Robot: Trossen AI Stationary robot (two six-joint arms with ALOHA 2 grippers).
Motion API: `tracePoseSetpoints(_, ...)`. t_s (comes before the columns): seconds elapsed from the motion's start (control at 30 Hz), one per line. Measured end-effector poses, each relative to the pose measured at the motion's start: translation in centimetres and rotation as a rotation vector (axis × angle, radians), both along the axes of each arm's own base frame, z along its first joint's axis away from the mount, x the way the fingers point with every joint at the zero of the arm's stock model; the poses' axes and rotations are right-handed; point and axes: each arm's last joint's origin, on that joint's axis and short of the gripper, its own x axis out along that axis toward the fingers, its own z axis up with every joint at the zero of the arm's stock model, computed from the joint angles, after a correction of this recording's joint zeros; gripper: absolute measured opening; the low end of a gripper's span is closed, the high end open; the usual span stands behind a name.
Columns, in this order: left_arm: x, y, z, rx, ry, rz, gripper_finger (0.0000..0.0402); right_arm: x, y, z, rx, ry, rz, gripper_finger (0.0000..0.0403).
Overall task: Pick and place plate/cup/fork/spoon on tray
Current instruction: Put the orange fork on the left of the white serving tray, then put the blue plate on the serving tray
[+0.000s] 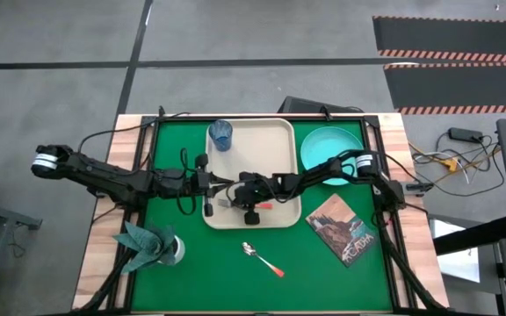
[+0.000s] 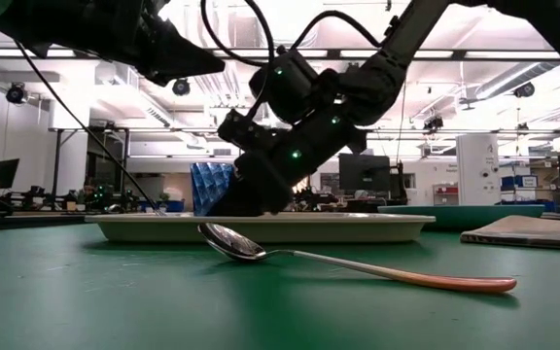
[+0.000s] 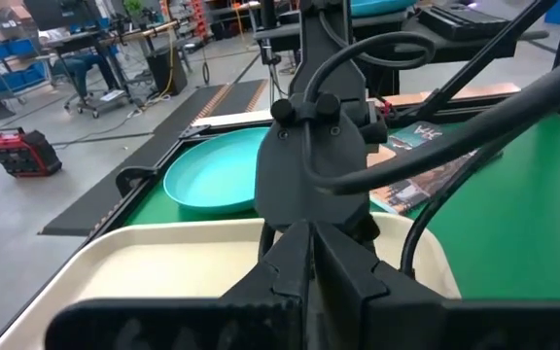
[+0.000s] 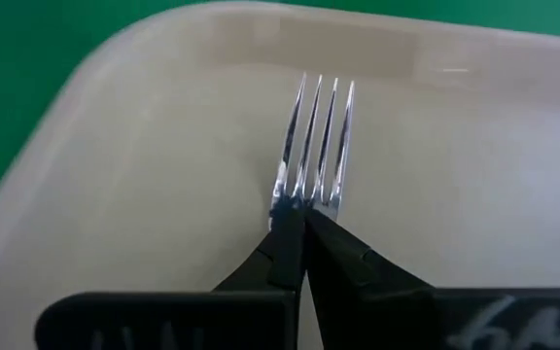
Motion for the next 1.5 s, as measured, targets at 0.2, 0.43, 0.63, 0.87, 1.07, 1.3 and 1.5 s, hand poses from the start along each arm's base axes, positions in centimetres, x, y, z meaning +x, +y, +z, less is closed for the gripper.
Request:
tracePoseSetpoints(0.2, 0.0, 0.0, -0.1, 0.001, 0.005, 0.0, 0.0004, 0.2, 0.3, 0.2, 0.016, -0.003, 0.043, 0.0008)
tracePoseSetpoints(0.43, 0.0, 0.0, 0.0, 0.001, 0.005, 0.0, 0.0004, 0.3, 0.3, 0.9, 0.006, -0.009, 0.052, 0.0008)
tracePoseSetpoints(0.63, 0.0, 0.0, -0.1, 0.0, 0.006, 0.0, 0.0004, 0.2, 0.5, 2.2, 0.006, -0.017, 0.061, 0.0008)
tracePoseSetpoints(0.87, 0.0, 0.0, -0.1, 0.001, 0.014, 0.0, 0.0004, -0.5, 0.8, 3.7, 0.004, 0.025, 0.065, 0.0008)
tracePoseSetpoints(1.07, 0.0, 0.0, -0.1, 0.001, 0.014, 0.0, 0.0004, -2.2, 1.3, 6.8, 0.01, 0.117, 0.058, 0.0008)
tracePoseSetpoints(1.3, 0.0, 0.0, -0.1, 0.001, 0.015, -0.001, 0.0004, -6.1, 2.2, 10.8, -0.108, 0.278, -0.072, 0.0008)
tracePoseSetpoints(1.5, 0.0, 0.0, -0.1, 0.003, 0.006, -0.001, 0.0004, -10.1, -1.0, 15.3, -0.452, 0.268, -0.425, 0.0008)
